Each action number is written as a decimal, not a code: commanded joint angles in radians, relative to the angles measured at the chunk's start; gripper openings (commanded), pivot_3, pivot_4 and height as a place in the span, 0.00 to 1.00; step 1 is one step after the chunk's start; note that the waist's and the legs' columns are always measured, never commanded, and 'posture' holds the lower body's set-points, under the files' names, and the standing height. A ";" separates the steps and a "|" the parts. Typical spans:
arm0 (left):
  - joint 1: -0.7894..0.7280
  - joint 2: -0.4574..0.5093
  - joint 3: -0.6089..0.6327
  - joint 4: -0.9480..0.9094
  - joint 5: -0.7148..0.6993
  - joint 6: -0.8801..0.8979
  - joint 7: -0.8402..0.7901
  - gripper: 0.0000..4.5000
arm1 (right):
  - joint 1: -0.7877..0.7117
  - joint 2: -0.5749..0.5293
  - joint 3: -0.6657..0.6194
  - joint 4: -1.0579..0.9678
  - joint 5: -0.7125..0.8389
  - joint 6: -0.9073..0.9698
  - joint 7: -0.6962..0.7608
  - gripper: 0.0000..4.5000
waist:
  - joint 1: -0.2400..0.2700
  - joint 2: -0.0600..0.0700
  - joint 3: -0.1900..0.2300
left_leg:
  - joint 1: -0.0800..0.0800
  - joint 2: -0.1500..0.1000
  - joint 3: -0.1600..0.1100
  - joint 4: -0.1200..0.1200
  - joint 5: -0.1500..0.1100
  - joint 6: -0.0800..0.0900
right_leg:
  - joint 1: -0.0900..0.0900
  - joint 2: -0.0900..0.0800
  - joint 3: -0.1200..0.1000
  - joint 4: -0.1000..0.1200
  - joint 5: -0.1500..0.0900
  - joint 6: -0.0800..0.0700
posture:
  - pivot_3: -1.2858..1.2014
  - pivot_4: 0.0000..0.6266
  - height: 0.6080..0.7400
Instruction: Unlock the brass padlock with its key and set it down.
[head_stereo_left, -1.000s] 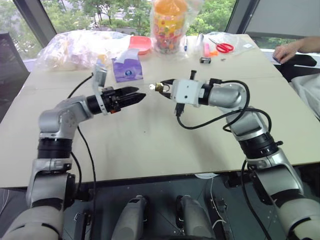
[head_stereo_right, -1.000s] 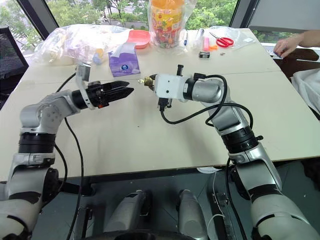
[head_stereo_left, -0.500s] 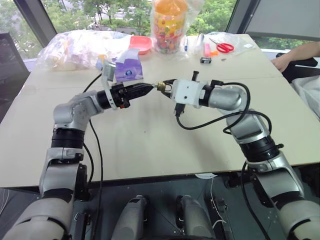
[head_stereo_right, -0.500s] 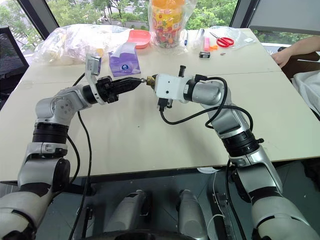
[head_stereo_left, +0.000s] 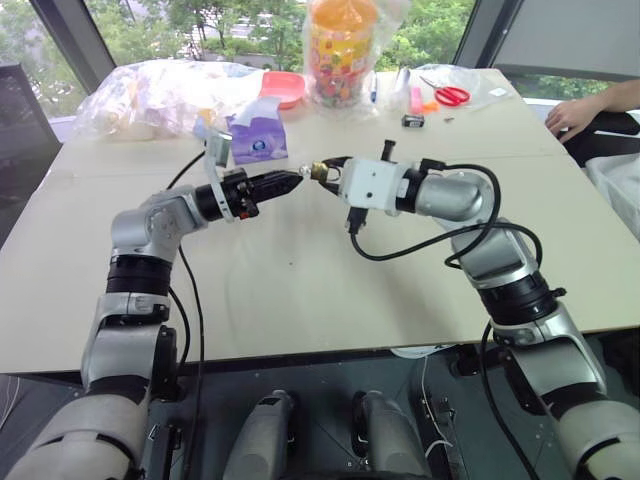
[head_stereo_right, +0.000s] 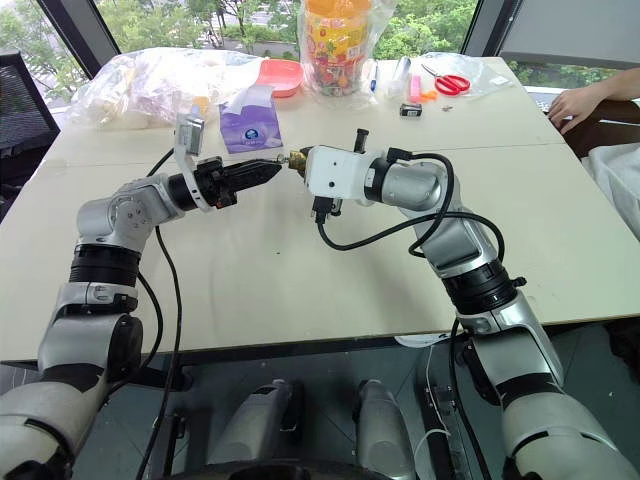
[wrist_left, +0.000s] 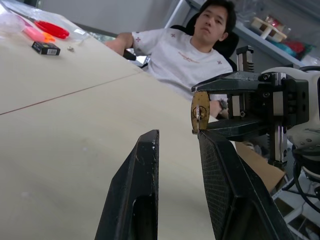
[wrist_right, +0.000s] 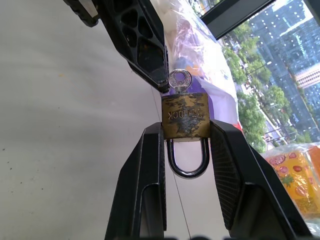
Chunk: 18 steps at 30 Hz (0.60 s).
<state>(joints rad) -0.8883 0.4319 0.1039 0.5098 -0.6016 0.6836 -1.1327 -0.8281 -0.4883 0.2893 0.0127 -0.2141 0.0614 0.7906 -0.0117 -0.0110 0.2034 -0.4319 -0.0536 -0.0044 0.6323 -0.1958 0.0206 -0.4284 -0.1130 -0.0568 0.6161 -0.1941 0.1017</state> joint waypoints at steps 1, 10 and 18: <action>-0.029 0.006 0.026 -0.045 -0.033 0.010 -0.034 0.27 | -0.010 0.009 -0.009 -0.045 0.005 -0.006 -0.006 0.15 | 0.000 0.000 0.000 | 0.000 0.000 0.000 0.000 0.000 0.000 | 0.000 0.000 0.000 0.000 0.000 0.000 | 0.52 0.24 1.00; -0.033 0.004 0.042 -0.032 -0.037 0.009 -0.022 0.00 | 0.001 0.009 -0.004 -0.054 0.003 -0.002 -0.005 0.15 | 0.000 0.000 0.000 | 0.000 0.000 0.000 0.000 0.000 0.000 | 0.000 0.000 0.000 0.000 0.000 0.000 | 0.52 0.24 1.00; -0.027 0.004 0.014 -0.044 -0.013 -0.010 -0.025 0.00 | -0.002 0.012 -0.004 -0.057 0.004 0.004 -0.007 0.15 | 0.000 0.000 0.000 | 0.000 0.000 0.000 0.000 0.000 0.000 | 0.000 0.000 0.000 0.000 0.000 0.000 | 0.52 0.24 1.00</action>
<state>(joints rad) -0.8908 0.4296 0.1112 0.4970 -0.6208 0.6906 -1.1583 -0.8207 -0.4828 0.2987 0.0077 -0.2171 0.0743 0.7897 -0.0117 -0.0110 0.2034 -0.4319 -0.0536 -0.0045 0.6323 -0.1958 0.0206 -0.4284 -0.1130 -0.0569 0.6161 -0.1941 0.1017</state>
